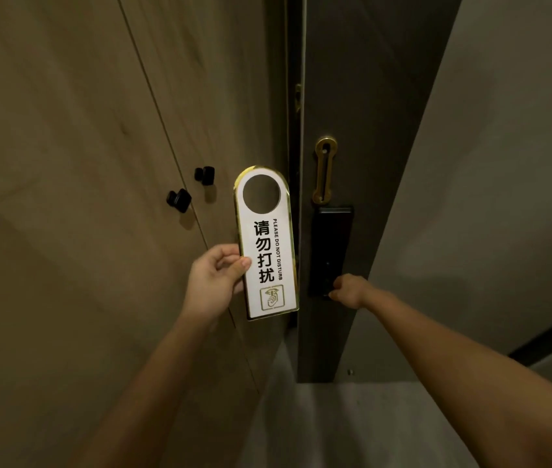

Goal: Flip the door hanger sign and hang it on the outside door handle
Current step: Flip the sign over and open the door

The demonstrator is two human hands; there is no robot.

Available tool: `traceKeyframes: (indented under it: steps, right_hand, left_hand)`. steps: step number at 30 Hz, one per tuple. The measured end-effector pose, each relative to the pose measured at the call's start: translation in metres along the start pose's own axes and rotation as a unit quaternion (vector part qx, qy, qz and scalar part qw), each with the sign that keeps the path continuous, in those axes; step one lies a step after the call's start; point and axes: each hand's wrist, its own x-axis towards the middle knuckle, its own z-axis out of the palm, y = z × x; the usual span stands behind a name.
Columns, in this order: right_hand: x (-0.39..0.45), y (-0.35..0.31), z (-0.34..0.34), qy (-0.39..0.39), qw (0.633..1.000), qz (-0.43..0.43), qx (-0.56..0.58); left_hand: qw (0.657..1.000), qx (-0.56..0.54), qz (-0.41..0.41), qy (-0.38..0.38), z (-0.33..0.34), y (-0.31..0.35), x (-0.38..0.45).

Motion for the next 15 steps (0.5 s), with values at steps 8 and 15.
traceKeyframes:
  steps: [8,15]
  right_hand:
    - [-0.093,0.001,0.045,0.067,0.992,-0.038,0.097]
    - [-0.187,-0.030,0.058,0.146,0.956,-0.137,0.217]
  left_hand:
    - [1.000,-0.012,-0.002,-0.005,-0.032,-0.004,-0.073]
    - [1.000,-0.003,-0.006,-0.022,-0.051,0.015,-0.136]
